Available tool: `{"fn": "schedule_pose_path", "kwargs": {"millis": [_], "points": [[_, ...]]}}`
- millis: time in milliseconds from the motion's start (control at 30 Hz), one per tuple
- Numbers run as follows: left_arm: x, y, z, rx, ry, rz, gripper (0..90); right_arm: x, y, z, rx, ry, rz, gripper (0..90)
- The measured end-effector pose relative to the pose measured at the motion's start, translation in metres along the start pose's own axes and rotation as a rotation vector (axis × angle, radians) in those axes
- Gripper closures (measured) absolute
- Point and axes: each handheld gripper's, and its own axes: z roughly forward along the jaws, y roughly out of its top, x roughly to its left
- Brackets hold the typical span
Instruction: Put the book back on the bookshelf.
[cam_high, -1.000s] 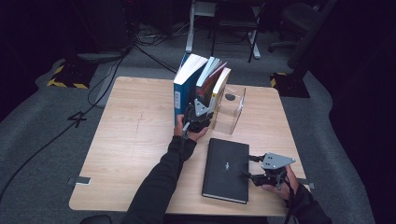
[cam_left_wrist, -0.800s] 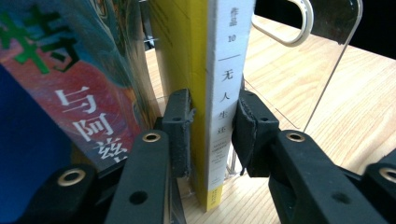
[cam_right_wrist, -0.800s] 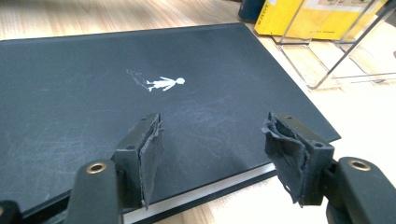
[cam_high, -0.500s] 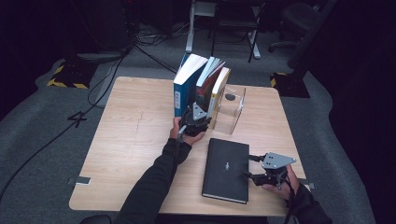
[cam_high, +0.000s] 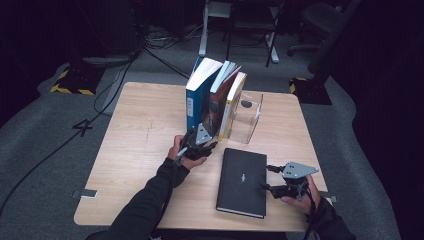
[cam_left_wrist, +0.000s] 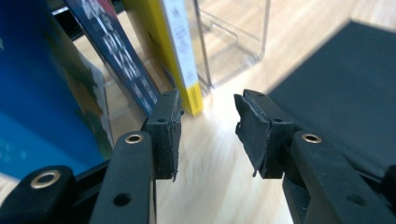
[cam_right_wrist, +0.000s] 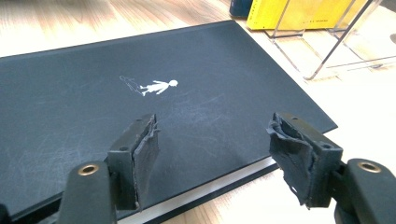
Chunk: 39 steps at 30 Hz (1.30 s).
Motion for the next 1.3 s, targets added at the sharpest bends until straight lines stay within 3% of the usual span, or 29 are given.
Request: {"fn": "schedule_pose_path", "kwargs": {"millis": [133, 267, 433, 667, 800, 867, 1100, 1200, 1300], "points": [[-0.002, -0.013, -0.013, 0.024, -0.026, 0.017, 56.5, 0.001, 0.0, 0.001, 0.017, -0.005, 0.008, 32.1], [-0.006, -0.023, -0.023, 0.037, -0.057, 0.005, 53.7, 0.002, 0.0, 0.002, 0.031, -0.008, 0.016, 32.4], [-0.016, -0.039, -0.033, 0.082, -0.092, 0.05, 51.4, 0.003, -0.003, 0.0, 0.047, -0.002, 0.028, 30.5], [-0.026, -0.061, -0.043, 0.139, -0.156, 0.057, 46.0, 0.005, -0.009, -0.007, 0.06, 0.001, 0.058, 27.4], [-0.036, -0.071, -0.049, 0.166, -0.187, 0.087, 43.2, 0.006, -0.011, -0.009, 0.066, 0.003, 0.079, 27.6], [-0.038, -0.073, -0.05, 0.17, -0.191, 0.084, 42.3, 0.007, -0.011, -0.01, 0.066, 0.008, 0.083, 27.3], [-0.054, -0.084, -0.055, 0.191, -0.316, 0.07, 39.4, 0.011, -0.013, -0.011, 0.086, 0.057, 0.116, 24.0], [-0.057, -0.086, -0.056, 0.185, -0.339, 0.067, 37.3, 0.012, -0.014, -0.01, 0.09, 0.075, 0.129, 21.0], [-0.059, -0.088, -0.056, 0.174, -0.336, 0.045, 33.2, 0.008, -0.015, -0.007, 0.106, 0.103, 0.176, 16.2]]}}
